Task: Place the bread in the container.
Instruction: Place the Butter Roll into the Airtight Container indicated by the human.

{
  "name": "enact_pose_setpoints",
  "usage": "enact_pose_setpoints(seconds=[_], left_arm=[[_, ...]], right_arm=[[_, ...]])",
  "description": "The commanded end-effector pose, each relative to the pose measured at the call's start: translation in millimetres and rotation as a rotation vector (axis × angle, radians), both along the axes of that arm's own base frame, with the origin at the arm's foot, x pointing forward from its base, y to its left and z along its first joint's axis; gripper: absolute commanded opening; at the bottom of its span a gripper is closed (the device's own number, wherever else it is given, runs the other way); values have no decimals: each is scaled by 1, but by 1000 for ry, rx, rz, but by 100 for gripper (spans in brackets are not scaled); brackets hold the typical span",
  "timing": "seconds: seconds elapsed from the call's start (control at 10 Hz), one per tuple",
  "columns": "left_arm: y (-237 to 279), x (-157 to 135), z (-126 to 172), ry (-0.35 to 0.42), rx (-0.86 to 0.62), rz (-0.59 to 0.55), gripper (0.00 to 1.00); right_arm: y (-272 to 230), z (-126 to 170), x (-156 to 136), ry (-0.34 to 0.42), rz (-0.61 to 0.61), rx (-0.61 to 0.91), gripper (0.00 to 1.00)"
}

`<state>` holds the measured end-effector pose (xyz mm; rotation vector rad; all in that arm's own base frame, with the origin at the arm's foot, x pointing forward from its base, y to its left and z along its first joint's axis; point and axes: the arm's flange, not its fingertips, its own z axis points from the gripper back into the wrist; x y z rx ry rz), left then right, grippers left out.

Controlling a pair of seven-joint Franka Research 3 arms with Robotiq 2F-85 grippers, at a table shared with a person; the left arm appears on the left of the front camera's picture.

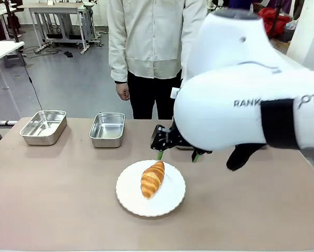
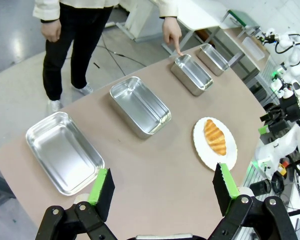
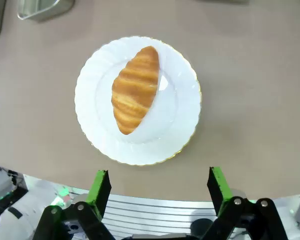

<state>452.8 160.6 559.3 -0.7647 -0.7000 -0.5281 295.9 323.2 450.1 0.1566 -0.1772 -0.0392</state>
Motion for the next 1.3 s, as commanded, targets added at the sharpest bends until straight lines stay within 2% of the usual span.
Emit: enact_pose_setpoints(seconds=[0.0, 0.6, 0.8, 1.2], left_arm=[[0, -2, 2, -3, -5, -6, 100], [0, -2, 2, -3, -5, -6, 100], [0, -2, 2, -3, -5, -6, 100], [0, -2, 2, -3, -5, -6, 100]], right_arm=[[-6, 12, 1, -15, 35, -16, 100], [-5, 8, 2, -11, 14, 0, 100], [25, -20, 26, 40, -95, 44, 100], [58, -73, 44, 144, -193, 35, 100]])
